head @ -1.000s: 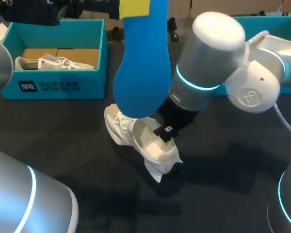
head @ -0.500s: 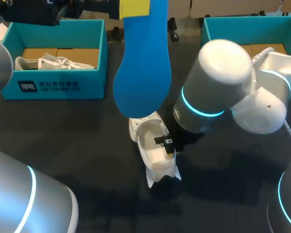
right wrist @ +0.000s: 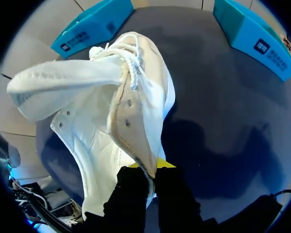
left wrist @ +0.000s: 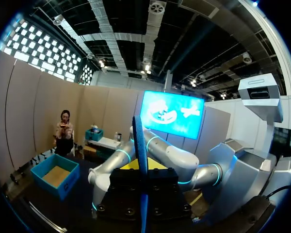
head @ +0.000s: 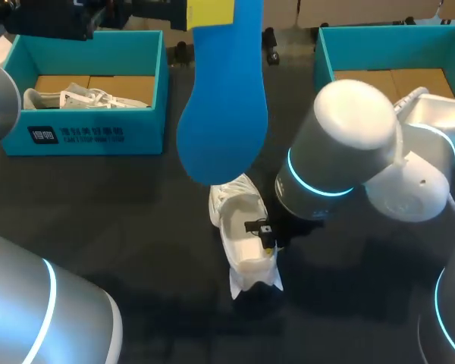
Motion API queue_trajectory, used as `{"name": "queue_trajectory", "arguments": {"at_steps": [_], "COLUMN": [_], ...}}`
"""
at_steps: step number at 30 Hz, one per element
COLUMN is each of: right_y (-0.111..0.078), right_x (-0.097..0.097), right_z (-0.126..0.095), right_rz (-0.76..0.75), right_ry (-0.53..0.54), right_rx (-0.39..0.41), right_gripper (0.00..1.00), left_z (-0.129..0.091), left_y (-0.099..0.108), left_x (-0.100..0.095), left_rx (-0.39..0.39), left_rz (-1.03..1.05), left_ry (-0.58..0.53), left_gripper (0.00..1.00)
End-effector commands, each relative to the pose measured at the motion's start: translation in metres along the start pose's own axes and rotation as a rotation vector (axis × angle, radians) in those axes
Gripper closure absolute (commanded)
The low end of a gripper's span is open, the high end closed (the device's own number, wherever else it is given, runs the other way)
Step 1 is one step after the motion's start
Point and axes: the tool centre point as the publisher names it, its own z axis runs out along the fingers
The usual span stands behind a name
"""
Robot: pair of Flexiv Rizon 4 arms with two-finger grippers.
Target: Take the shoe out of the shoebox, open the shoe tongue, remove and reinsert the insole, then place the shoe into the shoebox
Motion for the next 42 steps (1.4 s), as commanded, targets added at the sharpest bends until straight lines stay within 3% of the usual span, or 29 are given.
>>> {"name": "queue_trajectory", "arguments": {"at_steps": [1,19,20,21,22,25,26,27,37,42], "right_y": [-0.004,-0.01,-0.01,-0.01,-0.01,-0.01,-0.01,-0.01,-0.006,-0.006], "right_x": [-0.004,-0.008,-0.008,-0.008,-0.008,-0.008,-0.008,-0.008,-0.007,-0.016], "right_z": [0.015,0.025,0.025,0.025,0.025,0.025,0.023,0.022,-0.006,-0.03], "right_rz": [0.014,0.08,0.081,0.084,0.085,0.087,0.087,0.087,0.102,0.059], "right_ry": [0.032,0.005,0.009,0.007,0.005,0.0,0.0,-0.001,-0.011,0.153], "right_rx": [-0.014,0.0,-0.007,-0.007,-0.004,-0.004,-0.004,-0.005,-0.013,-0.092], "right_gripper": [1.0,1.0,0.93,0.65,0.58,0.53,0.22,0.0,0.0,0.0], "left_z": [0.001,0.001,0.001,0.001,0.001,0.001,0.001,0.001,0.001,0.001], "left_y": [-0.001,-0.001,-0.001,-0.001,-0.001,-0.001,-0.001,-0.001,-0.001,-0.001], "left_x": [-0.001,-0.001,-0.001,-0.001,-0.001,-0.001,-0.001,-0.001,-0.001,-0.001], "left_rx": [-0.004,-0.004,-0.004,-0.004,-0.004,-0.004,-0.004,-0.004,-0.004,-0.004], "left_rz": [0.0,0.0,0.0,0.0,0.0,0.0,0.0,0.0,0.0,0.0], "left_ry": [0.0,0.0,0.0,0.0,0.0,0.0,0.0,0.0,0.0,0.0], "left_gripper": [1.0,1.0,1.0,1.0,1.0,1.0,1.0,1.0,1.0,1.0]}}
